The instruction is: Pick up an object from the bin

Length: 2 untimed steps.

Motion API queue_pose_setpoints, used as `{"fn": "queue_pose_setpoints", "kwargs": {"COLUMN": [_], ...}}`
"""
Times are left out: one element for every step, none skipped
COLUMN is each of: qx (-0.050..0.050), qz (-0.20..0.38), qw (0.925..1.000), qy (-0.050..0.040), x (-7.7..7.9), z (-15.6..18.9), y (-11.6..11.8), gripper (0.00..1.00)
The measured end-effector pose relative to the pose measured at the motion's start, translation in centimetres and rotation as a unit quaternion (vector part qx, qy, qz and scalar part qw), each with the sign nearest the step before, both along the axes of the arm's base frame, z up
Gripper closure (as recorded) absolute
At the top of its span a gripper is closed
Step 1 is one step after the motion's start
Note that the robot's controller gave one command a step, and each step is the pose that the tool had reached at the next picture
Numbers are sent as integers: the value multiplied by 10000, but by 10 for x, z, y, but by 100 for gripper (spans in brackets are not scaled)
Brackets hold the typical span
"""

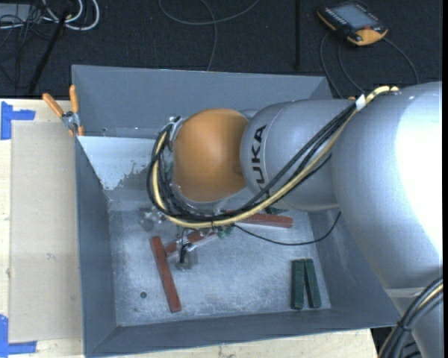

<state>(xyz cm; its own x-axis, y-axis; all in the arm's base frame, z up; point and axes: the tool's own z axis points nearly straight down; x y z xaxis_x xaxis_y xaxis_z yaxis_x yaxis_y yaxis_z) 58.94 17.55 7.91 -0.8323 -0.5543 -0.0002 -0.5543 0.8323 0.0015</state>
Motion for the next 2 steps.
{"fn": "queue_pose_setpoints", "kwargs": {"qx": [0,1], "qz": [377,366], "qw": [9993,9993], "qy": [-6,-3], "x": [16,16], "z": [-4,-4], "y": [-59,-59], "gripper": [100,100]}}
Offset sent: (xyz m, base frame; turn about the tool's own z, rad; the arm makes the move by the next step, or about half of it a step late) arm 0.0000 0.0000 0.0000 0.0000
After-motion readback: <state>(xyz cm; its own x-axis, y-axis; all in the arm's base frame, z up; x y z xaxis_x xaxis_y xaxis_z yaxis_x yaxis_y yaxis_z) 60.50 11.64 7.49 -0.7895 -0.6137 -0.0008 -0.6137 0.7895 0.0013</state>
